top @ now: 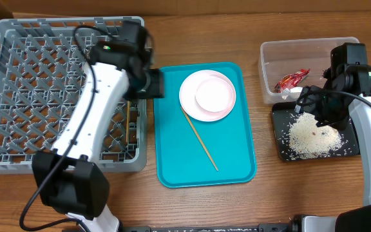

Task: Sort waste into correct bins and load items into the dishwasher
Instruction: 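Return the left gripper to the tray and grasp the second chopstick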

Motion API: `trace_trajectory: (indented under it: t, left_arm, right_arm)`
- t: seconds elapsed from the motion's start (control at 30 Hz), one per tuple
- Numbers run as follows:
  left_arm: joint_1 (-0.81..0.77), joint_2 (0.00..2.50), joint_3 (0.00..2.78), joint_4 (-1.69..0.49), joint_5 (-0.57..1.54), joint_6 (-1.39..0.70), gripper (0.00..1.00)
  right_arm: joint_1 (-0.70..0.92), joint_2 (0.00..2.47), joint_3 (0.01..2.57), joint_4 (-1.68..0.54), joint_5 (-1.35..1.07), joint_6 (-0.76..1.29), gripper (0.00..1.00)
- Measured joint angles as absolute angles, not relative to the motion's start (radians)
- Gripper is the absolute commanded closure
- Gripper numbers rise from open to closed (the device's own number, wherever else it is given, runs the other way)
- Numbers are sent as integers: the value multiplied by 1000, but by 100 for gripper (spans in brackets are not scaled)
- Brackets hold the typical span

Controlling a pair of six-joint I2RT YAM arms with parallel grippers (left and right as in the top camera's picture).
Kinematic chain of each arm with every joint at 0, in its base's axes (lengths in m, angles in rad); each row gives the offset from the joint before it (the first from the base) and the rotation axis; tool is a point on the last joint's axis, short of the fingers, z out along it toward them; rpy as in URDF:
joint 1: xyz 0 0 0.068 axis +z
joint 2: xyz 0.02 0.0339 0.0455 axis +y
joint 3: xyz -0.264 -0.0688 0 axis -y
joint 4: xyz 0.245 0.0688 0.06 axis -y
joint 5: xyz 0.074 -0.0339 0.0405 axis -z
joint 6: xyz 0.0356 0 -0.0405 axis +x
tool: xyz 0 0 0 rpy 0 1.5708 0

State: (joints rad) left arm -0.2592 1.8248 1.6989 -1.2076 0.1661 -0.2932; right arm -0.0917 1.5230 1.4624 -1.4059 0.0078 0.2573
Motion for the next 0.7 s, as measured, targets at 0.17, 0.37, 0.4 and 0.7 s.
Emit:
trace_trajectory:
  t: [0.17,0.37,0.4,0.7]
  left_arm:
    - [-421,1823,1686,-1171,192,-511,23]
    - [-586,1823,1555,-1072,126,-766,20]
    - [-610,1823,1531,-1056,115,-794,20]
    - [-681,1827,1307,-834,-4,-943,21]
  right_arm:
    - [-92,1523,1462,-1406,8,257,23]
    - [-92,1523,1462,-1406,8,257,24]
    - [-92,1523,1462,-1406,7,258,24]
    - [-92,1523,1462,-1406,7,258,23]
